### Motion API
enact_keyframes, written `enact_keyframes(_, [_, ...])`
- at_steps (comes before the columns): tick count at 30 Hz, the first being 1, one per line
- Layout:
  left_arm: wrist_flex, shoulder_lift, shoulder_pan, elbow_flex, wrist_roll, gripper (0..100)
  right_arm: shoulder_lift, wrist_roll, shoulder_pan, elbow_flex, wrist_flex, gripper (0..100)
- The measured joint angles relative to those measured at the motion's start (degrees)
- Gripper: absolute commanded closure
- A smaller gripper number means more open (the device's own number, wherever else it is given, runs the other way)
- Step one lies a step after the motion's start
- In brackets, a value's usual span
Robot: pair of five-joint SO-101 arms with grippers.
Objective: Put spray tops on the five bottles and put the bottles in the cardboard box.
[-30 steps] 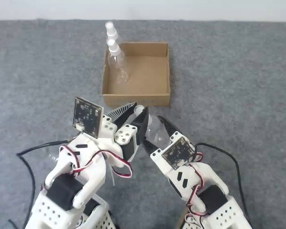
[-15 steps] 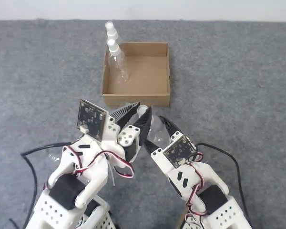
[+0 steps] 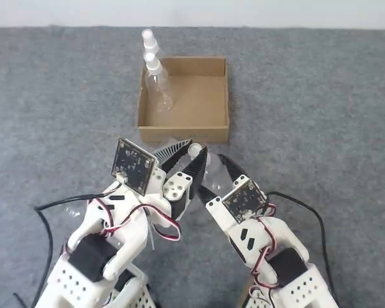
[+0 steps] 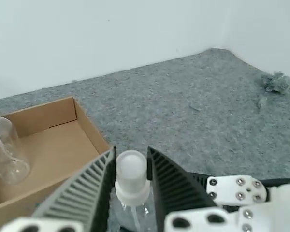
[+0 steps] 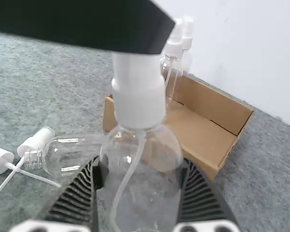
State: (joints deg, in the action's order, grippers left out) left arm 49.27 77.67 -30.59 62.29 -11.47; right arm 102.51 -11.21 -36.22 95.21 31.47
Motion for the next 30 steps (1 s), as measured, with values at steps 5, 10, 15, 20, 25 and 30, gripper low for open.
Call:
enact_keyframes(5, [0.0,0.0,0.0,0.0,0.0,88,0.0,0.0,0.0,0.0,0.0,97.9])
enact_keyframes(10, [3.7,-0.7,-0.1,0.4,0.0,79,0.1,0.2,0.4,0.0,-0.4,97.9])
enact_keyframes(15, [8.5,3.9,-0.2,0.2,-0.4,79,0.2,0.2,0.2,0.0,-0.8,97.9])
enact_keyframes(20, [11.2,12.1,-0.2,0.2,-0.6,79,0.2,0.2,0.2,0.0,-0.8,97.9])
enact_keyframes(25, [12.0,19.9,4.5,0.1,-0.5,79,0.2,0.2,0.3,0.0,-0.8,97.9])
enact_keyframes(30, [12.0,22.3,11.3,0.1,0.4,79,0.2,0.2,0.5,0.0,-0.8,97.9])
